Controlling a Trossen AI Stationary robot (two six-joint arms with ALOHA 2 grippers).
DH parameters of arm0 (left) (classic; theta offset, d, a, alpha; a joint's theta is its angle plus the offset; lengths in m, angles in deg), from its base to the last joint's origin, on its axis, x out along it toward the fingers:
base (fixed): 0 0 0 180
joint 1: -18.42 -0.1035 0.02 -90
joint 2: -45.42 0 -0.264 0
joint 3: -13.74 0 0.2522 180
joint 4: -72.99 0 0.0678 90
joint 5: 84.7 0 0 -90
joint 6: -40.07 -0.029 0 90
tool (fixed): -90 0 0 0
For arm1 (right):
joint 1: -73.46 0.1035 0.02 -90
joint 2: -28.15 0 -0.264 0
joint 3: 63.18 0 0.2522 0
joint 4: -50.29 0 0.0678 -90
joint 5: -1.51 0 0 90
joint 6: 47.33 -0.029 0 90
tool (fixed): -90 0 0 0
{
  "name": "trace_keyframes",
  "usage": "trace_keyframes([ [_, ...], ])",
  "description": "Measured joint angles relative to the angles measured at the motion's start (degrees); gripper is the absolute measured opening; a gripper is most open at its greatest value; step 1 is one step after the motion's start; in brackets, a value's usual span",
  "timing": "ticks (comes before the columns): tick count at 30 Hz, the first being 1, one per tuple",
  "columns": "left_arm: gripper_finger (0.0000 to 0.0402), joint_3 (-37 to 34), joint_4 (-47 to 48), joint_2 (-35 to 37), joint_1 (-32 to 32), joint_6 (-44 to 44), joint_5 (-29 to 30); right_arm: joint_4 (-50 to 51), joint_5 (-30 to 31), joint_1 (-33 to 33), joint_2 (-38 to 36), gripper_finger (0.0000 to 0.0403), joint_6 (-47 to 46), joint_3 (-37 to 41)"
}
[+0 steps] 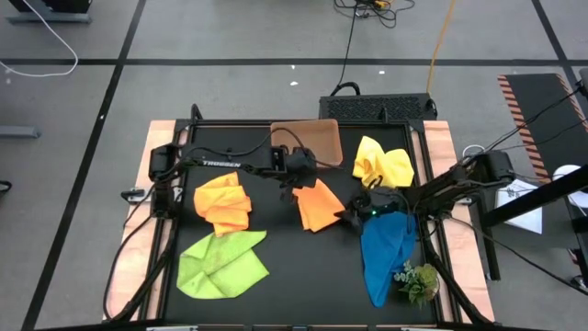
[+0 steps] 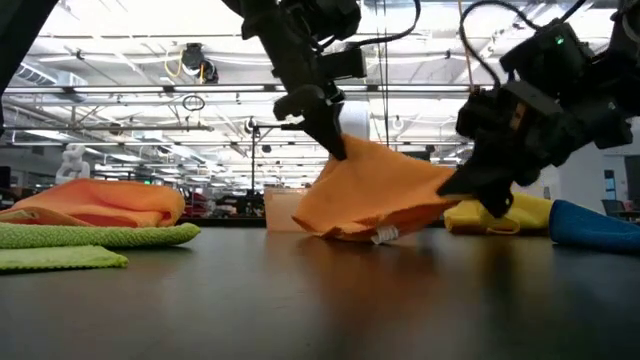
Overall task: Fold microfiber towels
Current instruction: Put the right orange microfiber towel into the orange bin
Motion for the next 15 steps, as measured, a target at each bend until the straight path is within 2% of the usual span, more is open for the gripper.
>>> trace_keyframes([
  [7, 0.0002, 0.0, 2.9, 3.4, 0.0, 5.4, 4.6, 3.6, 0.7, -4.8, -12.2, 0.0004, 5.3, -0.5],
  [11, 0.0001, -0.7, 4.1, 6.2, 0.0, 8.5, 7.6, 18.5, 0.8, -9.1, -19.4, 0.0002, 9.8, -5.7],
  [15, 0.0001, -4.2, 2.9, 9.9, -0.9, 10.5, 9.3, 36.7, 1.2, -13.3, -22.4, 0.0002, 15.7, -14.8],
])
